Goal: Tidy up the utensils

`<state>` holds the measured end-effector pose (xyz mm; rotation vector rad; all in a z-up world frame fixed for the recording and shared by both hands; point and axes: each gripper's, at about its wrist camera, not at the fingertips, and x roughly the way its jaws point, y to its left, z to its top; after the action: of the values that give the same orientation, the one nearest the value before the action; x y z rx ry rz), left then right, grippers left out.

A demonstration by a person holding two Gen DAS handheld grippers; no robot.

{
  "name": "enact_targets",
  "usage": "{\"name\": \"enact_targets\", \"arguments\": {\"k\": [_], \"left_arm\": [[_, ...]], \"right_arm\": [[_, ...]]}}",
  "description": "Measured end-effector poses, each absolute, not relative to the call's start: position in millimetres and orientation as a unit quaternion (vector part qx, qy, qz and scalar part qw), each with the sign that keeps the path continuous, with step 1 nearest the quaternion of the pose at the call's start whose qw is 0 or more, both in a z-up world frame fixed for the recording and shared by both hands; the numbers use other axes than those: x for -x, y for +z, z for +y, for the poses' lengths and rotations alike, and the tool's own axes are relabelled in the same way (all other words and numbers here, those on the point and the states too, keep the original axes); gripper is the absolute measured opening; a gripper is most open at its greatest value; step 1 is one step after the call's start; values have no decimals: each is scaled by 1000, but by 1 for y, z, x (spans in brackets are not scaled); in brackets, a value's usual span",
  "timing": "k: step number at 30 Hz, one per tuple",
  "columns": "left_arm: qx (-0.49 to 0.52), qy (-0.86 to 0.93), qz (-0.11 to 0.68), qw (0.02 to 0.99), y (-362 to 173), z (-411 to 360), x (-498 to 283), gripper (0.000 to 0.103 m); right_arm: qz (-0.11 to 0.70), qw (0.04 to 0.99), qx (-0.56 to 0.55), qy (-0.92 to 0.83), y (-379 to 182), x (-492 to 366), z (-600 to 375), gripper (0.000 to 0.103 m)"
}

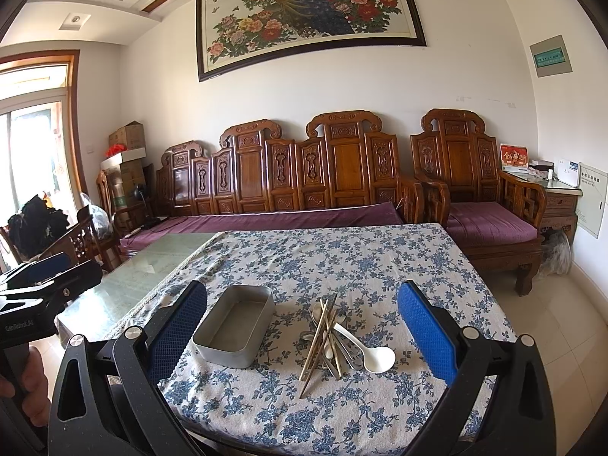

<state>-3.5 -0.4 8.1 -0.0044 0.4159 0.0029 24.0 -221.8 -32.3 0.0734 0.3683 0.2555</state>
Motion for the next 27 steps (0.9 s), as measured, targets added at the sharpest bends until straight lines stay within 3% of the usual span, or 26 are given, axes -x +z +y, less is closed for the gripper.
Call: {"name": "enact_targets", "arguments": {"k": [27], "left_arm": [[1,0,205,979,10,-2,4,97]], "right_arm": [[181,974,-36,127,-33,-23,-221,100]]}}
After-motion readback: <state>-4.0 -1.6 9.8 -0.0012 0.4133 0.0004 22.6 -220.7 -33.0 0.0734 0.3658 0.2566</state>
